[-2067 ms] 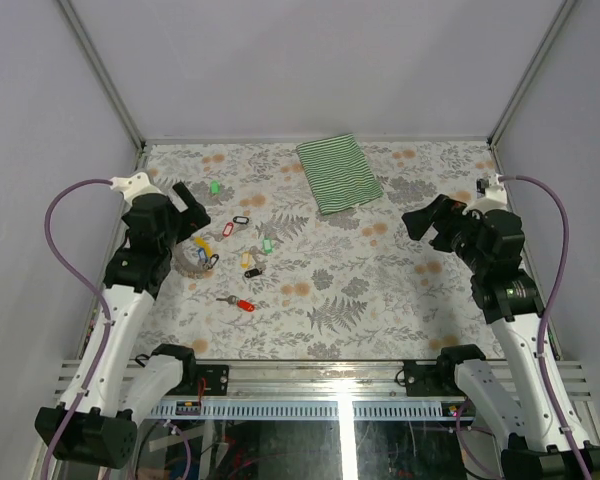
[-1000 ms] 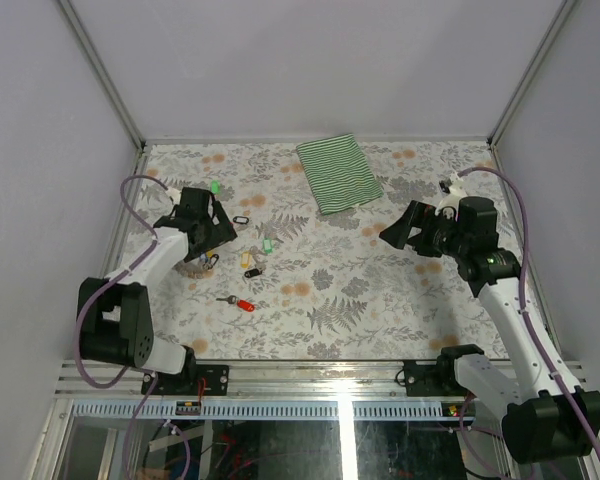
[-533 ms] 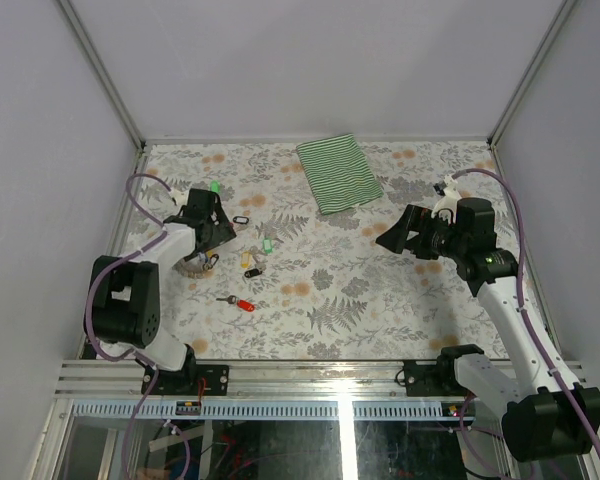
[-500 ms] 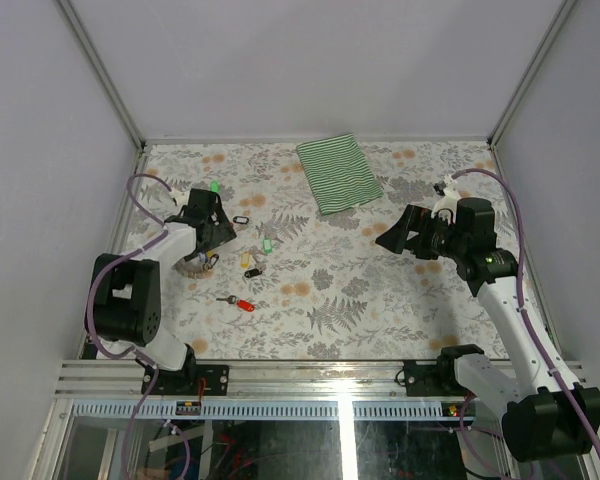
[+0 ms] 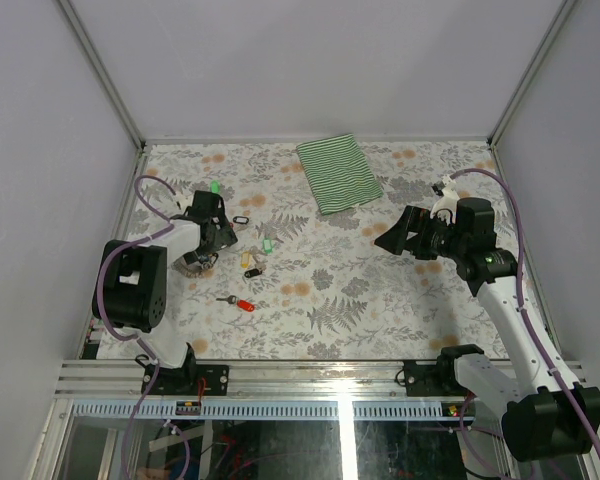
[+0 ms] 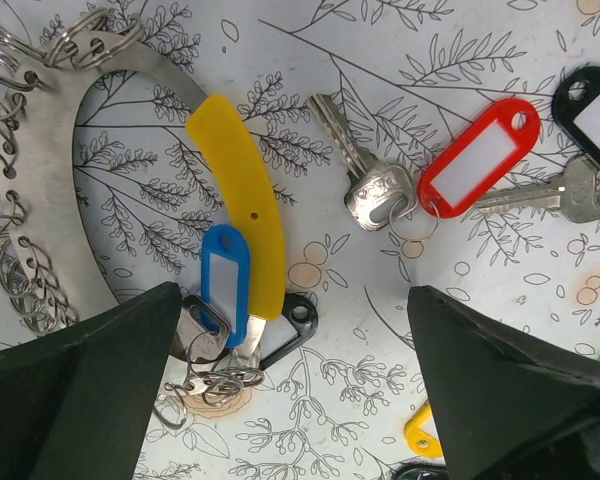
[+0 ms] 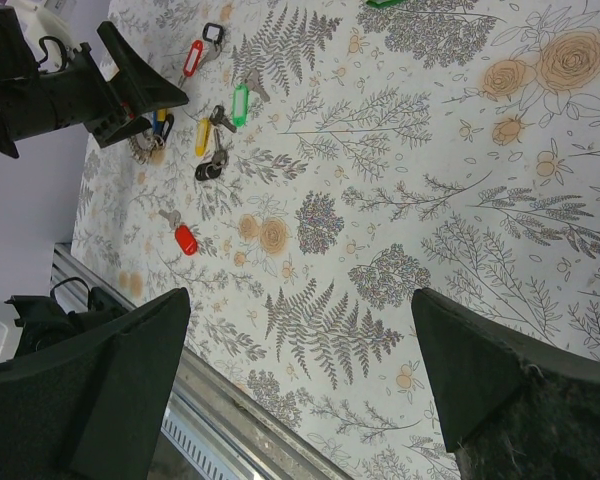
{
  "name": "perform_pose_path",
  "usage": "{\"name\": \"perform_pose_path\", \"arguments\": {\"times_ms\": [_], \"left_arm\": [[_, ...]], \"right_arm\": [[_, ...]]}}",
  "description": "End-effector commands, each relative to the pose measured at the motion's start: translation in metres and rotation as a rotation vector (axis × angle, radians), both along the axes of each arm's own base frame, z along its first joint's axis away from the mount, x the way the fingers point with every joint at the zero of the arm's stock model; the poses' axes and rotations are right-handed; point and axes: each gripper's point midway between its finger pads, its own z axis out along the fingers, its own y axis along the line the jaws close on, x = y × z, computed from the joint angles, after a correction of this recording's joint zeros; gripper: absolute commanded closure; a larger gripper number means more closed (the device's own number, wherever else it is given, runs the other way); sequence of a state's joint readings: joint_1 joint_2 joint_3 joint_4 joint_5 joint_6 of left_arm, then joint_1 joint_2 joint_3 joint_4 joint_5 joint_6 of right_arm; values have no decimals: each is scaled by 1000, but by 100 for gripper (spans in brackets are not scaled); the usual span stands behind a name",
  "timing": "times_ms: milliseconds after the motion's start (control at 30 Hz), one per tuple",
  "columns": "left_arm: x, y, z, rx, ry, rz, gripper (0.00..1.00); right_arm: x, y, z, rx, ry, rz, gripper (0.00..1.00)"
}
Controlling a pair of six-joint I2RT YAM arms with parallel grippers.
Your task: Put the keys on the keyring
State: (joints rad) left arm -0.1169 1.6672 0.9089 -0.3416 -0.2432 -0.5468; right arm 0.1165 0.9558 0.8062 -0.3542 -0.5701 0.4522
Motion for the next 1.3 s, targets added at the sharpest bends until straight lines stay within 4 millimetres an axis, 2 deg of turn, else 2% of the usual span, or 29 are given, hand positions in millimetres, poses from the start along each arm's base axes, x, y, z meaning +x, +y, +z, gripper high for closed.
{"name": "perform_pose_path", "arguments": {"times_ms": [0, 167, 400, 567, 667, 800, 933, 1133, 1200, 1267], "left_arm": [[13, -6, 3, -44, -45, 4, 0], [2, -18, -6, -105, -28, -13, 0], [-25, -54, -12, -130, 0, -106, 0], [-46, -78, -9, -164, 1, -158, 0], [-60, -103, -4, -189, -7, -205, 0], [-79, -148, -1, -220, -11, -290, 0], [-89, -191, 2, -258, -27, -360, 0], [-97, -266, 11, -285, -50, -521, 0], [-99, -282, 11, -261, -47, -561, 0], [-99, -285, 8, -237, -37, -568, 0]], "right_arm": [[0, 4, 6, 19, -22, 32, 1], [0, 5, 8, 24, -26, 37, 1], [0, 6, 8, 29, -25, 43, 1], [-1, 5, 8, 25, -23, 40, 1], [-2, 5, 6, 23, -20, 38, 1], [-1, 5, 5, 25, -18, 35, 1], [-1, 5, 6, 24, -21, 31, 1], [-3, 2, 3, 14, -17, 19, 1], [-3, 1, 3, 12, -20, 15, 1], [-3, 1, 3, 8, -19, 10, 1]]}}
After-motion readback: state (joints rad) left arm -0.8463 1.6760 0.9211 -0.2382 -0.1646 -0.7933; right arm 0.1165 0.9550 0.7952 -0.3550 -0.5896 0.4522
